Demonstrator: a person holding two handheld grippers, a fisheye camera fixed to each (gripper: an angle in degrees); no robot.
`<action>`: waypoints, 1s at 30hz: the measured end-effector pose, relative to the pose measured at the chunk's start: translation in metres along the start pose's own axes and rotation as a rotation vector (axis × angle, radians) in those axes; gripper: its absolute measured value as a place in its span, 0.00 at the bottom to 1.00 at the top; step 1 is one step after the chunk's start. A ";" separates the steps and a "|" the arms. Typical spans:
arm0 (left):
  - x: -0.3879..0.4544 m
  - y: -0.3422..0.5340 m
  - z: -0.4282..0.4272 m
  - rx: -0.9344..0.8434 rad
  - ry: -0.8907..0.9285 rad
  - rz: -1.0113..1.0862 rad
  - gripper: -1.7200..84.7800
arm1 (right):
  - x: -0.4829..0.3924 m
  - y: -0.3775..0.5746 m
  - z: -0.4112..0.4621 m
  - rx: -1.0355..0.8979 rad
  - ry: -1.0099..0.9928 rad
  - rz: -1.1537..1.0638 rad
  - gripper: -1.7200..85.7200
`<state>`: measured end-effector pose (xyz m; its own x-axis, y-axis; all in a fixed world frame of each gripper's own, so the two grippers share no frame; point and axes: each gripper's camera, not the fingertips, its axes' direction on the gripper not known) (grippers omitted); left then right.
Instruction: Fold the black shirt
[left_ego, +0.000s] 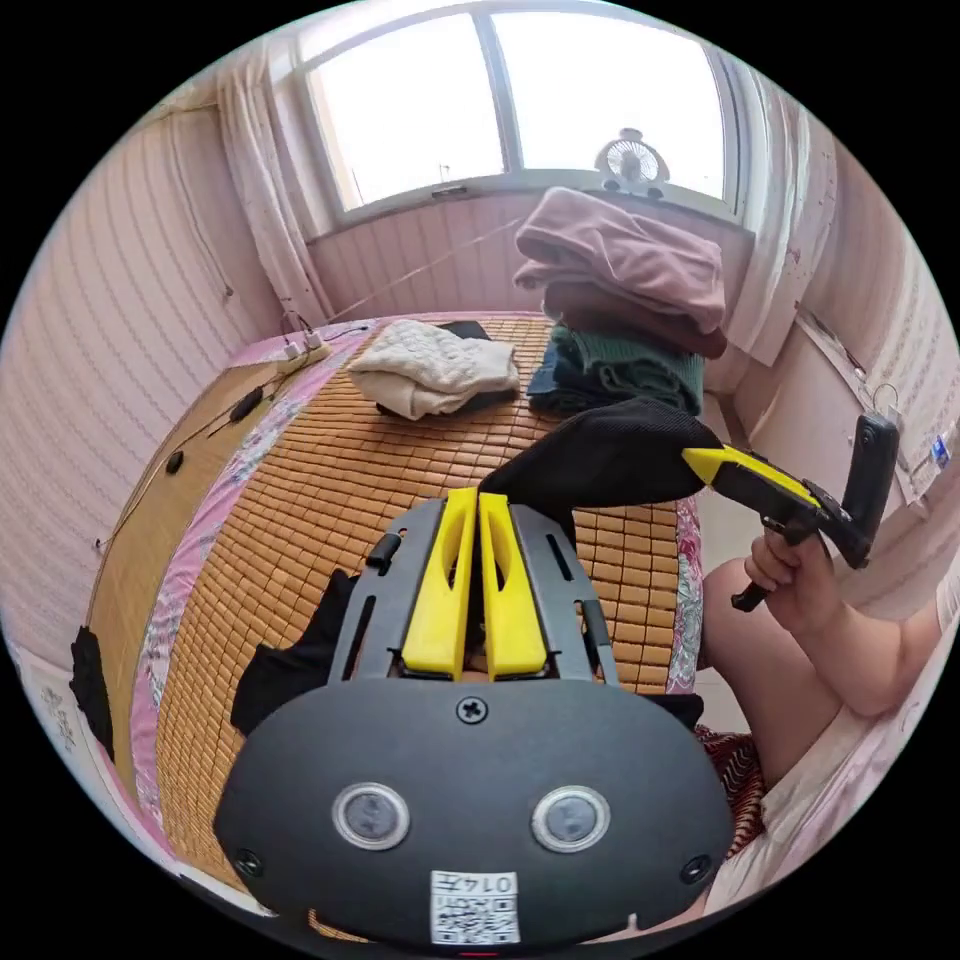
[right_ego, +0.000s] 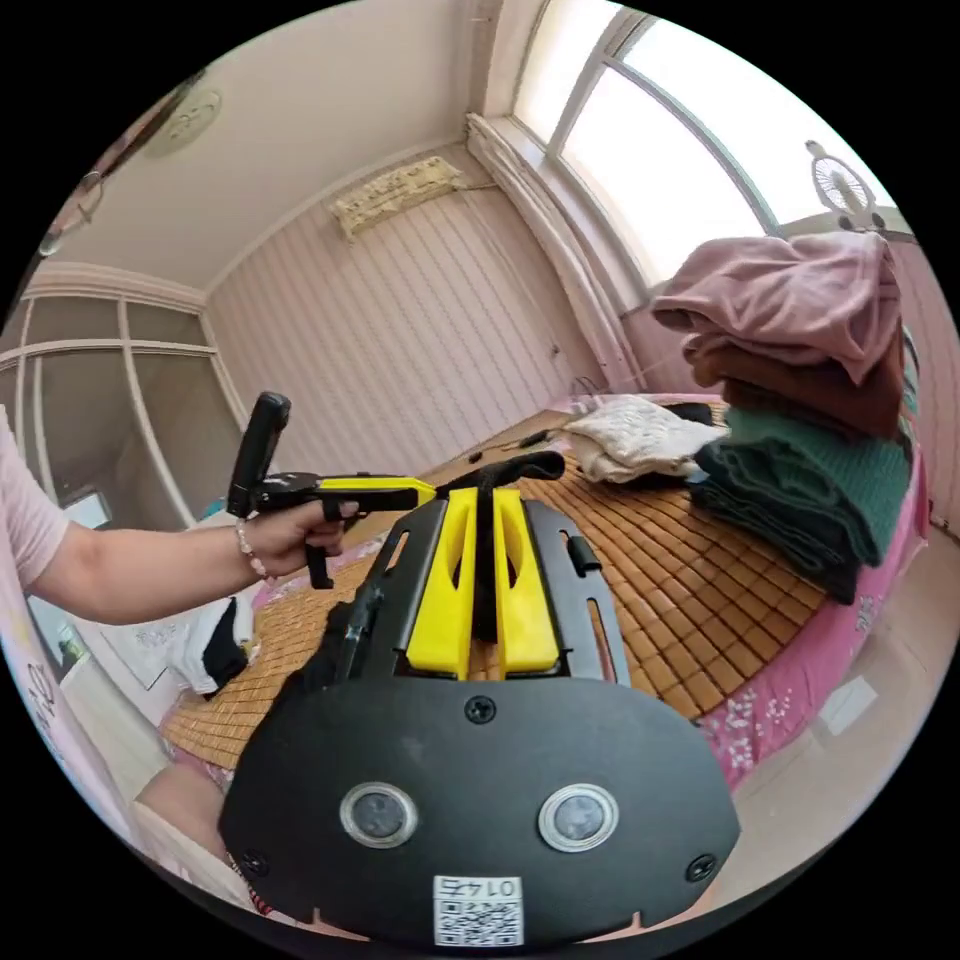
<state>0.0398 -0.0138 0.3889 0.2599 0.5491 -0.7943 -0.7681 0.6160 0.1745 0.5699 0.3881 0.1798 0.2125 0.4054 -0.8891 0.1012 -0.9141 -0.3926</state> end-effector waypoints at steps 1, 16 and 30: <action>-0.015 0.030 -0.038 0.046 -0.038 -0.059 0.01 | -0.037 -0.009 0.003 -0.006 -0.186 -0.080 0.04; -0.016 0.398 -0.172 -0.141 -0.048 -0.870 0.06 | -0.334 0.185 0.127 -1.183 -0.695 -0.908 0.08; -0.088 0.363 -0.174 -0.022 0.033 -0.766 0.07 | -0.307 0.065 0.170 -0.773 -0.112 -0.937 0.14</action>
<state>-0.3642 0.0633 0.4210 0.7071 -0.0444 -0.7057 -0.3921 0.8059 -0.4436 0.3461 0.2030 0.3871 -0.3343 0.8679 -0.3674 0.7302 -0.0079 -0.6831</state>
